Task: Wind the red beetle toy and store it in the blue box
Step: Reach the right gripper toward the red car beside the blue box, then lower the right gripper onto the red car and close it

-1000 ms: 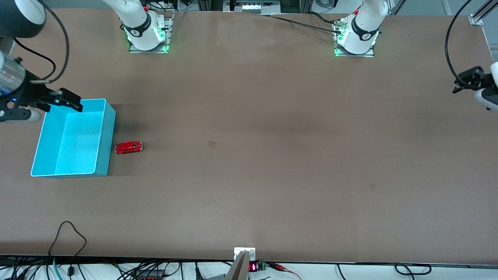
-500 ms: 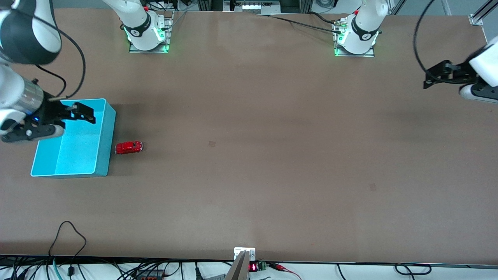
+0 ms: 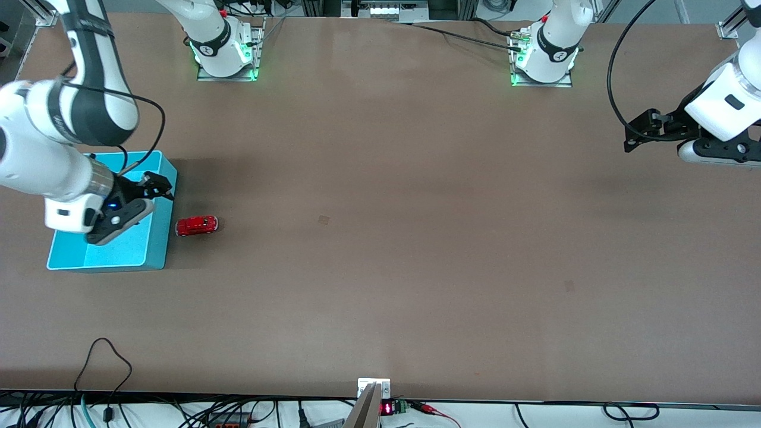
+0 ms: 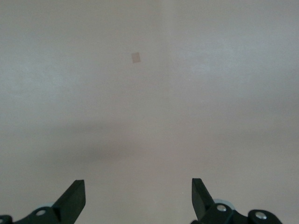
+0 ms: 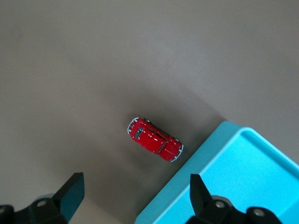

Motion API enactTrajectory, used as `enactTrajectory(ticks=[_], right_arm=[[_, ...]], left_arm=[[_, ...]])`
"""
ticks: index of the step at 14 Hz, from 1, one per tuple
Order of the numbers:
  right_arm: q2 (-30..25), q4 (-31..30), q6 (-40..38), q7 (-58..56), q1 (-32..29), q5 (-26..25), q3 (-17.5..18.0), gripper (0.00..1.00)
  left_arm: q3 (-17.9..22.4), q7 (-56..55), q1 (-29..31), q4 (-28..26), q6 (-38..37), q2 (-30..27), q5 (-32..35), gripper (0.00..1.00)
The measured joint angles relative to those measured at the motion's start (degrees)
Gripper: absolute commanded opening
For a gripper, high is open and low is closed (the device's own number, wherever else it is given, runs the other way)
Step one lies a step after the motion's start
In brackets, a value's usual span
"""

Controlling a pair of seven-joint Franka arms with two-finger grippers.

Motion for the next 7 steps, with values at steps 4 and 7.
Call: enactTrajectory(ticks=[4,7], right_arm=[[3.3,-6.1,10.7,-21.7,-0.3,0.0,-0.1,1.00],[5.9,-6.6,14.8,-33.7,-0.3,0.0,-0.1,1.00]], left_arm=[[-0.9,-0.1,-0.2,-1.8,-1.8,-1.6,-0.7,1.00],[-1.5,-0.2,-0.3,-2.1,-2.3,-1.8,-0.7,1.00]])
